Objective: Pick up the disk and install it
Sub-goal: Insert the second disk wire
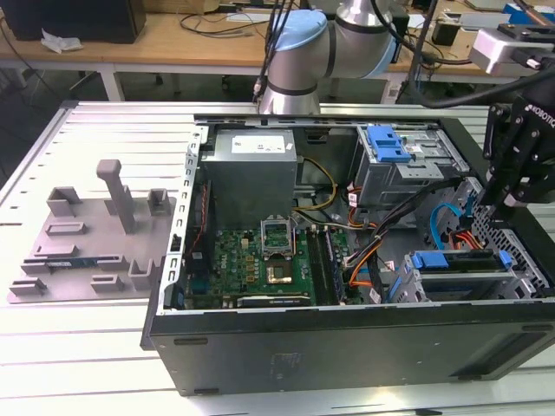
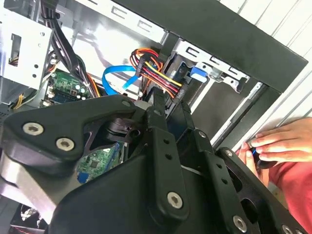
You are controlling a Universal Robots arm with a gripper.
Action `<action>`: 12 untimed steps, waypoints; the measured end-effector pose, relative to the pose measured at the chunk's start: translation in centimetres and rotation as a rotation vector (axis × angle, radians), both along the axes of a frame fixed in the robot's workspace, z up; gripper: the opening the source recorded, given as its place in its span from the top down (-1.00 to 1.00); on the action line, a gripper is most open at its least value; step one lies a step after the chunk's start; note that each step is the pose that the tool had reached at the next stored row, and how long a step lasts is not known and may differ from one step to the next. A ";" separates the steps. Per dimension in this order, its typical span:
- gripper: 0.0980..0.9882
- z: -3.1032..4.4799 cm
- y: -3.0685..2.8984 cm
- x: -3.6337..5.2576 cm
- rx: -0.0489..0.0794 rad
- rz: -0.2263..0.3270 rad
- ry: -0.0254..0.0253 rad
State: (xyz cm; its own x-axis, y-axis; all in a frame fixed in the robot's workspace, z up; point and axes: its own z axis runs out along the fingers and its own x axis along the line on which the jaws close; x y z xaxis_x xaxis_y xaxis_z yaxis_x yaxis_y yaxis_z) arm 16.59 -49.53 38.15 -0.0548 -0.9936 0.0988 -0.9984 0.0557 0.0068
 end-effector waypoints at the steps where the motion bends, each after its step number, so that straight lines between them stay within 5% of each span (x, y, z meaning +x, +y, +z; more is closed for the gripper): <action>1: 0.54 -0.08 0.15 -0.16 -0.002 0.000 0.0001; 8: 0.54 -0.46 0.61 -1.27 -0.013 0.000 0.0000; 9: 0.54 -0.74 0.63 -1.41 -0.023 0.000 0.0000; 11: 0.54 -1.77 1.32 -2.08 -0.085 0.000 0.0023; 12: 0.54 -1.77 1.64 -2.09 -0.101 0.000 0.0023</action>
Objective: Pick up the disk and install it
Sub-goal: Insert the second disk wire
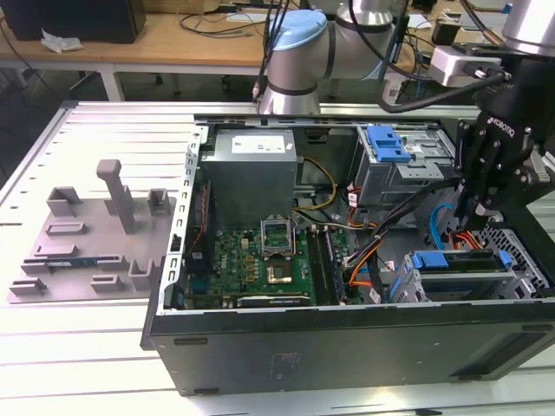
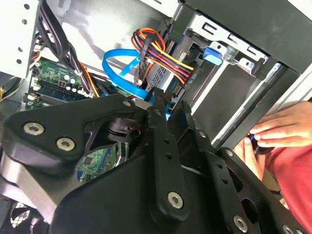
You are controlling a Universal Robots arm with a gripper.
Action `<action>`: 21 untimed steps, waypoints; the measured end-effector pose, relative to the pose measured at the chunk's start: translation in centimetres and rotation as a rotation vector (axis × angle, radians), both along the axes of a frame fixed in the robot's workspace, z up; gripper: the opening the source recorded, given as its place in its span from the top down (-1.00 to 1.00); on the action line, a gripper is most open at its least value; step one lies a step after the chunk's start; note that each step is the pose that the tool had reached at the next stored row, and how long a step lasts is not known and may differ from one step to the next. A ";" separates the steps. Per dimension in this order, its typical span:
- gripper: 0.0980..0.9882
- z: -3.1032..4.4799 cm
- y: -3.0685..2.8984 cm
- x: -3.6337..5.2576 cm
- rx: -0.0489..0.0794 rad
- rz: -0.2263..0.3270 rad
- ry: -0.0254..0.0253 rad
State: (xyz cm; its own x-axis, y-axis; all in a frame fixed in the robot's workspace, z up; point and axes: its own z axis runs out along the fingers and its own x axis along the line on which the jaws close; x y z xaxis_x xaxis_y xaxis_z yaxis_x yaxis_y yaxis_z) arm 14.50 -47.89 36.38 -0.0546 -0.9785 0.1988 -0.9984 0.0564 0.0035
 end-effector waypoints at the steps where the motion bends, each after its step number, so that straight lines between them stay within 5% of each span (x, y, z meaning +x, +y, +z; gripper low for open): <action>1: 0.54 -0.01 0.19 0.00 -0.002 0.000 0.0000; 4: 0.58 -0.04 0.43 0.01 -0.003 0.000 0.0000; 5: 0.85 -0.05 0.44 0.01 -0.003 0.000 0.0000; 7: 0.97 -0.05 0.44 0.01 -0.003 0.000 0.0000; 14: 0.98 -0.07 0.43 0.01 -0.003 0.000 0.0002; 15: 0.96 -0.07 0.43 0.01 -0.003 0.000 0.0001; 18: 0.41 -0.10 0.44 0.06 -0.004 0.000 0.0017; 21: 0.41 -0.09 0.34 0.71 -0.004 0.000 0.0133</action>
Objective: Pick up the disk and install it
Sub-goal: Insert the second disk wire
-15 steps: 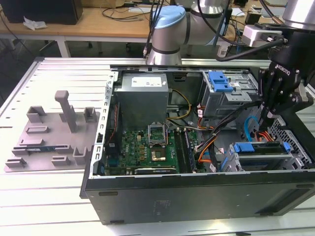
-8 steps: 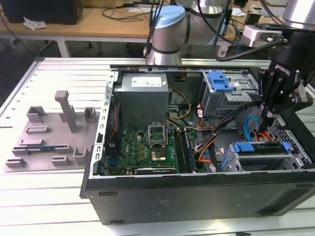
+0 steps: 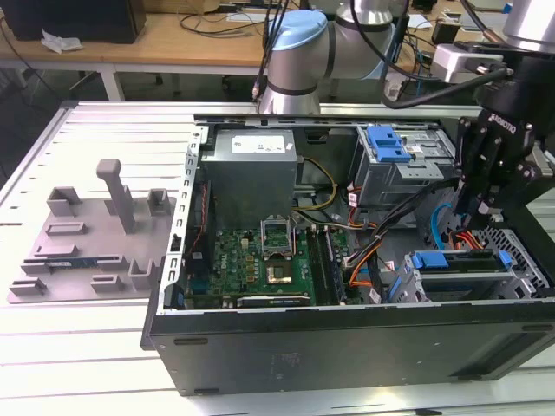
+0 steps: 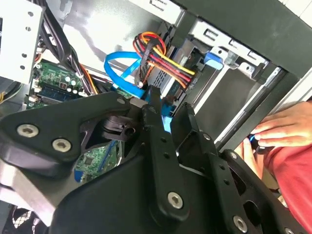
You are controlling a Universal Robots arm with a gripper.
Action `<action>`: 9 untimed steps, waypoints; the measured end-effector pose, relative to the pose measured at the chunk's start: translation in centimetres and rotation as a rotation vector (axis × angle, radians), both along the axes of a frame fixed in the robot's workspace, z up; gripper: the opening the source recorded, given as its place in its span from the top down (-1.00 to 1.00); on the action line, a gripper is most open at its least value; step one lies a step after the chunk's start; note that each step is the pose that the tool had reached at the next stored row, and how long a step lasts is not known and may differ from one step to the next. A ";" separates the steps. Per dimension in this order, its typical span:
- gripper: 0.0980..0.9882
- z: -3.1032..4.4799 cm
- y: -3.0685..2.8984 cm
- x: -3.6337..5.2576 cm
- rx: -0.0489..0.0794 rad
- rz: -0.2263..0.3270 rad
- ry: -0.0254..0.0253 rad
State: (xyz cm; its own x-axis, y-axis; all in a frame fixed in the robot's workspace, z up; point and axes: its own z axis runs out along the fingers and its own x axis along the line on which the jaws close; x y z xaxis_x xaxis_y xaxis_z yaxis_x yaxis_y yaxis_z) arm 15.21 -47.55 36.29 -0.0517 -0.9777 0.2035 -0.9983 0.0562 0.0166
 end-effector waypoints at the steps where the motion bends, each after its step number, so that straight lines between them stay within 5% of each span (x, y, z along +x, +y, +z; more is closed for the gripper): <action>1: 0.41 0.00 -0.02 0.12 0.000 0.000 0.0037; 3: 0.41 0.00 -0.02 0.12 0.001 0.000 0.0040; 5: 0.41 0.00 -0.11 0.13 0.018 -0.002 0.0020; 9: 0.41 0.03 -0.29 0.18 0.031 -0.012 0.0019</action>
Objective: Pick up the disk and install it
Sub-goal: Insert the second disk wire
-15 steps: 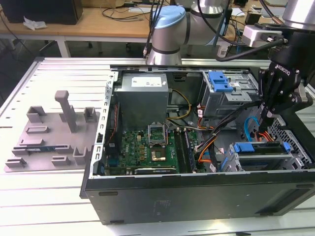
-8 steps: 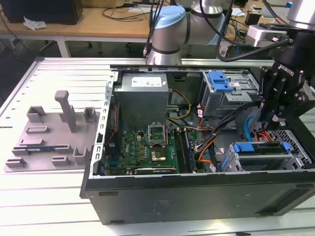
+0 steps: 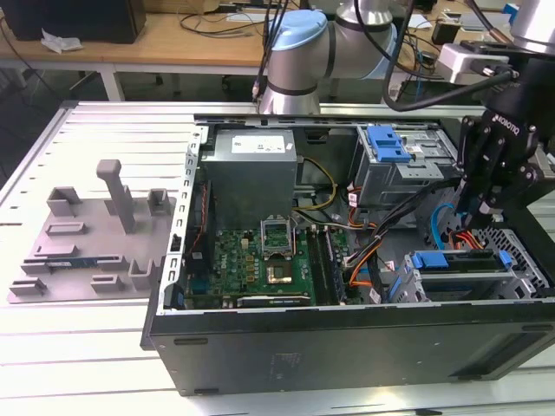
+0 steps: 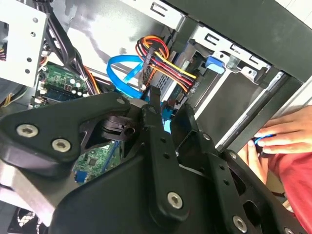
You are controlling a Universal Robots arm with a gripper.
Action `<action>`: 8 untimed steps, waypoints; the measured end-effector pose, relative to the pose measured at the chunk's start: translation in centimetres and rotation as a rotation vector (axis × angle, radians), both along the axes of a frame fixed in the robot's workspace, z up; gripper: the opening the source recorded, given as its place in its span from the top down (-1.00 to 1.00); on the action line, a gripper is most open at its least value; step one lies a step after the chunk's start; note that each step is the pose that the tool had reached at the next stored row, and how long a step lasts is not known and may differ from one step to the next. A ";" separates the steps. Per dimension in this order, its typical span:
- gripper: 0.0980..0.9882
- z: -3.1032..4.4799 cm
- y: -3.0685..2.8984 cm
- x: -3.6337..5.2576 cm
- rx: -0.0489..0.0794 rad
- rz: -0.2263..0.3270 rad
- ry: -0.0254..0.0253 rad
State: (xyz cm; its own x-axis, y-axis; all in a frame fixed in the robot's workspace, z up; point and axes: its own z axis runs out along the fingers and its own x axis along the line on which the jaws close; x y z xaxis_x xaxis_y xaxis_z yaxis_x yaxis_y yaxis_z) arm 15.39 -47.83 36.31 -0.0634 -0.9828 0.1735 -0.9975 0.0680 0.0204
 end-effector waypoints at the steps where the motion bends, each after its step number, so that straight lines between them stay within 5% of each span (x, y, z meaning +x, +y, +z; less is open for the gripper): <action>1: 0.41 0.00 -0.07 0.09 0.000 -0.005 0.0013; 8: 0.41 0.00 -0.20 0.33 -0.001 -0.026 0.0051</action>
State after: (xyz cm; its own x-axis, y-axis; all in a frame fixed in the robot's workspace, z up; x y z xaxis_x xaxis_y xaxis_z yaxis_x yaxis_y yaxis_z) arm 15.72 -48.04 36.32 -0.0877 -0.9807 0.1746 -0.9953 0.0935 0.0254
